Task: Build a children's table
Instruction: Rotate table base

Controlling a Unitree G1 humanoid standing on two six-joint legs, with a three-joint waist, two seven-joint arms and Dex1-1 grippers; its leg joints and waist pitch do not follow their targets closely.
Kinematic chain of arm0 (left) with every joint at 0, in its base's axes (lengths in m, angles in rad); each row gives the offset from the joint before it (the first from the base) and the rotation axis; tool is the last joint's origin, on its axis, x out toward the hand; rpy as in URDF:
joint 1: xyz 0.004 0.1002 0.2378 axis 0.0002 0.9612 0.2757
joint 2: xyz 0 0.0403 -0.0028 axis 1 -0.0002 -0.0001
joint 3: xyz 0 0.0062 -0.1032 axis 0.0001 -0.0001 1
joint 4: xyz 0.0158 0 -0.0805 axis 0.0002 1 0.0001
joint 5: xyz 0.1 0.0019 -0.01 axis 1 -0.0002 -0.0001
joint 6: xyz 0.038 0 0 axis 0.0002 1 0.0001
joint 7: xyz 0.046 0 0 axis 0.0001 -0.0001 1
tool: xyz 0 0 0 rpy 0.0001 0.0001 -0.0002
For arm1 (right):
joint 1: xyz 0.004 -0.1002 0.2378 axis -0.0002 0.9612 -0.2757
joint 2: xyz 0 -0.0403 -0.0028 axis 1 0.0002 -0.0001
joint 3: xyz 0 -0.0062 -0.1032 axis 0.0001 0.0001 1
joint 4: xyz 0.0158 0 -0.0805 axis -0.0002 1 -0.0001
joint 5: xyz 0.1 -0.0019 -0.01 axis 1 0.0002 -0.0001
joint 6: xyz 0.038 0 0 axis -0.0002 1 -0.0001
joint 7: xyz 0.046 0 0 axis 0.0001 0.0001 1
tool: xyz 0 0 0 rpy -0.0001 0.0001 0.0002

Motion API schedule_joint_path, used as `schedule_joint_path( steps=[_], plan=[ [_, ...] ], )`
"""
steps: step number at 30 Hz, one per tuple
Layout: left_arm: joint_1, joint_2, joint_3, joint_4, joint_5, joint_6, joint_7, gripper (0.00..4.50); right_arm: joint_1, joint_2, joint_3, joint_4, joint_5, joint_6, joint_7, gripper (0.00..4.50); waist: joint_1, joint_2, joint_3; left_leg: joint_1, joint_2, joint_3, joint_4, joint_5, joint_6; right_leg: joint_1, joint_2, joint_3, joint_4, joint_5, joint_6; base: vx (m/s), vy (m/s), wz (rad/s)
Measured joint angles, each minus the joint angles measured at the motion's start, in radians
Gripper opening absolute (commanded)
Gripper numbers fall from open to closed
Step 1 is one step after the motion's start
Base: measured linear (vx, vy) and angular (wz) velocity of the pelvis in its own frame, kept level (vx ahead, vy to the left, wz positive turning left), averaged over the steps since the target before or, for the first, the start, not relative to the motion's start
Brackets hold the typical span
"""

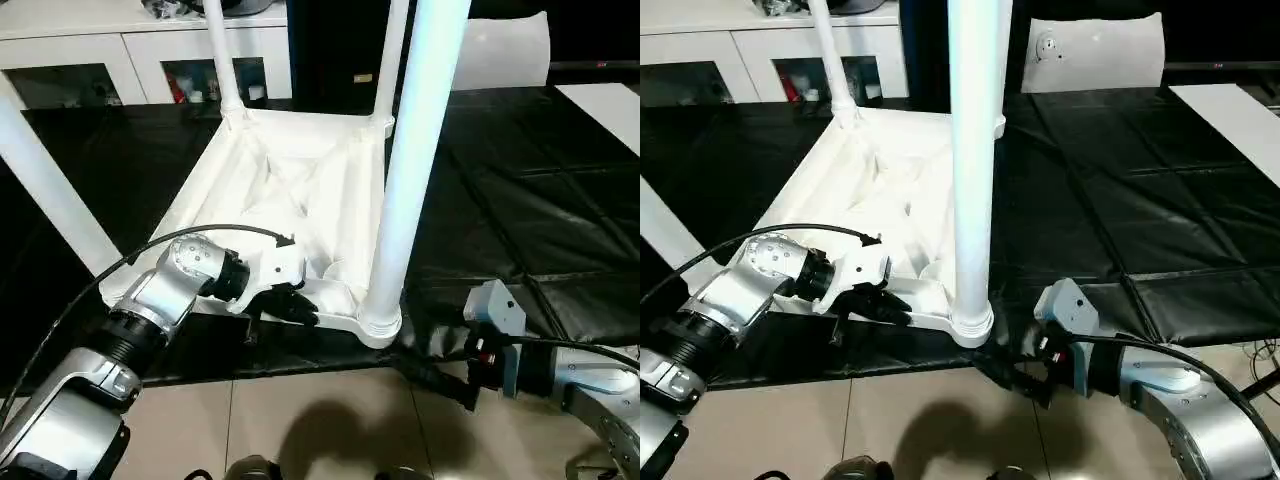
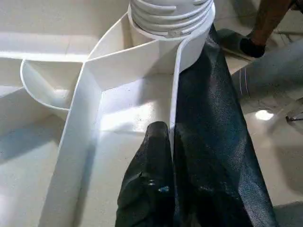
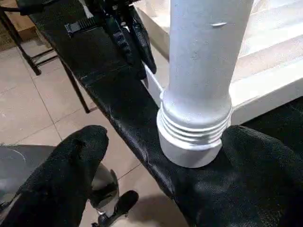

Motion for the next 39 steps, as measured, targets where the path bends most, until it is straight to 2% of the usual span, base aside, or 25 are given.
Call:
schedule_joint_path(
  steps=[14,19,22,26,28,33,38,39],
  plan=[
    [-0.031,-0.009,-0.013,0.059,0.048,-0.048,0.003,0.06,-0.028,0.028,0.005,0.012,-0.006,-0.015,-0.022,4.5,-0.001,-0.003,-0.007,0.002,0.0,0.0,0.002,0.0,0.0,0.001,0.0,0.0,0.001,0.0,0.0,0.0,0.0,0.0],
    [-0.031,-0.019,0.004,0.063,0.047,-0.005,0.065,0.06,-0.053,0.035,0.005,0.02,-0.007,-0.016,-0.028,4.5,-0.004,-0.005,-0.007,0.003,0.0,0.0,0.002,0.0,0.0,0.0,0.0,-0.001,0.0,0.0,0.0,0.0,0.0,0.0],
    [-0.014,-0.019,0.043,0.048,0.046,0.056,0.13,0.06,-0.064,0.06,0.007,0.026,-0.02,-0.017,-0.057,4.5,-0.017,-0.005,-0.007,0.003,0.0,0.0,0.003,0.0,0.0,-0.002,0.0,-0.001,0.0,0.0,0.0,0.0,0.0,0.0],
    [0.02,-0.005,0.091,-0.004,0.045,0.131,0.188,0.06,-0.066,0.083,0.011,0.032,-0.031,-0.021,-0.089,4.5,-0.043,-0.005,-0.007,0.002,0.0,-0.001,0.003,0.0,0.0,-0.005,0.0,-0.002,-0.001,0.002,-0.003,0.0,0.0,0.0],
    [0.041,0.009,0.102,-0.044,0.044,0.146,0.198,0.06,-0.068,0.092,0.013,0.035,-0.036,-0.022,-0.097,4.5,-0.046,-0.006,-0.007,-0.001,0.0,-0.001,0.002,-0.001,0.001,-0.007,0.0,-0.002,-0.001,0.007,-0.004,0.0,0.0,0.0],
    [0.06,0.023,0.101,-0.078,0.037,0.135,0.188,0.06,-0.079,0.107,0.036,0.042,-0.043,-0.022,-0.109,4.5,-0.024,-0.006,-0.007,-0.003,0.001,-0.002,-0.003,-0.002,0.001,-0.011,0.001,-0.005,-0.001,0.01,-0.008,0.0,0.0,0.0],
    [0.068,0.026,0.099,-0.094,0.046,0.138,0.183,0.06,-0.094,0.112,0.039,0.042,-0.052,-0.023,-0.114,4.5,-0.013,-0.006,-0.007,-0.002,0.0,-0.001,-0.003,-0.002,0.001,-0.011,0.0,-0.004,-0.001,0.01,-0.008,0.0,0.0,0.0],
    [0.068,0.026,0.099,-0.094,0.045,0.143,0.184,0.31,-0.094,0.112,0.039,0.042,-0.052,-0.024,-0.115,4.5,-0.013,-0.006,-0.007,-0.002,0.0,-0.001,-0.003,-0.001,0.001,-0.01,0.0,-0.004,-0.001,0.008,-0.005,0.0,0.0,0.0]
  ],
)
